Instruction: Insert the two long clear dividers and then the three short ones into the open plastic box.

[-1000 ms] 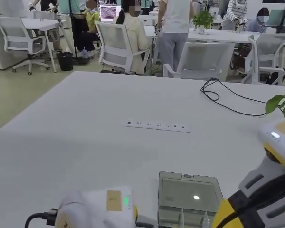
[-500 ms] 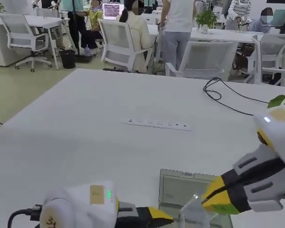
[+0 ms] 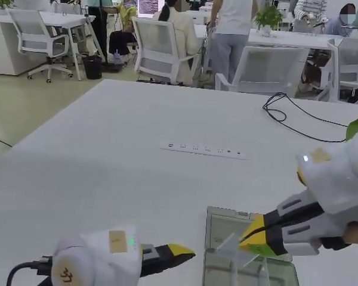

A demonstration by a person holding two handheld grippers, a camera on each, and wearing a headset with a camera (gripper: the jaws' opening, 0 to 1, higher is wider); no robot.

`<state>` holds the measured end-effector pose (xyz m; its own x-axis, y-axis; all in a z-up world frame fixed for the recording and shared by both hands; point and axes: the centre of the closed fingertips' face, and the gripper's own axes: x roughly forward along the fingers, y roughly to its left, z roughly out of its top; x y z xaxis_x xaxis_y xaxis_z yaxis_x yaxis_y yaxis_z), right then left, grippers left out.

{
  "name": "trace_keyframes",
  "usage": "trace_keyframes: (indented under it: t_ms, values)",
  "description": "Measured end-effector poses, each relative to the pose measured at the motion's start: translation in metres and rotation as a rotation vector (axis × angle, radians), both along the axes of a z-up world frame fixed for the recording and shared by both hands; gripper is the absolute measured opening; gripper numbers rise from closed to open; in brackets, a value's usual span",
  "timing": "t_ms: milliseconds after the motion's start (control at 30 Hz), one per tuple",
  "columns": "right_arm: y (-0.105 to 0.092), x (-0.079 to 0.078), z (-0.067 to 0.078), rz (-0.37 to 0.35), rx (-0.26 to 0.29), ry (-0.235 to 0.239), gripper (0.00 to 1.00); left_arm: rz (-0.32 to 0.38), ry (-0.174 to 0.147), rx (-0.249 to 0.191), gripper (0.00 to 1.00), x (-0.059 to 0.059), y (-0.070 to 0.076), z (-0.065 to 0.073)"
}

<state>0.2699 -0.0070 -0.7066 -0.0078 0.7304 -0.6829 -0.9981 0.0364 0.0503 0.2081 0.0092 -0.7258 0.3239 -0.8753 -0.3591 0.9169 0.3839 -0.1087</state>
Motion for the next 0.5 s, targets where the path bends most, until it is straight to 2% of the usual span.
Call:
trace_keyframes:
  t_ms: [133, 367, 433, 500]
  values:
    - [0.003, 0.002, -0.015, 0.001, -0.012, 0.012, 0.03, 0.029, 0.012, 0.001, 0.94, 0.002, 0.004, -0.006]
    - [0.000, 0.005, -0.037, 0.003, -0.048, 0.020, 0.03, 0.049, 0.034, -0.002, 0.98, 0.003, 0.006, -0.010]
    - [0.000, 0.005, -0.039, 0.006, -0.053, 0.021, 0.03, 0.048, 0.027, -0.001, 0.99, 0.003, 0.005, -0.010]
    - [0.000, 0.006, -0.041, 0.005, -0.055, 0.022, 0.03, 0.048, 0.034, -0.001, 0.99, 0.003, 0.005, -0.010]
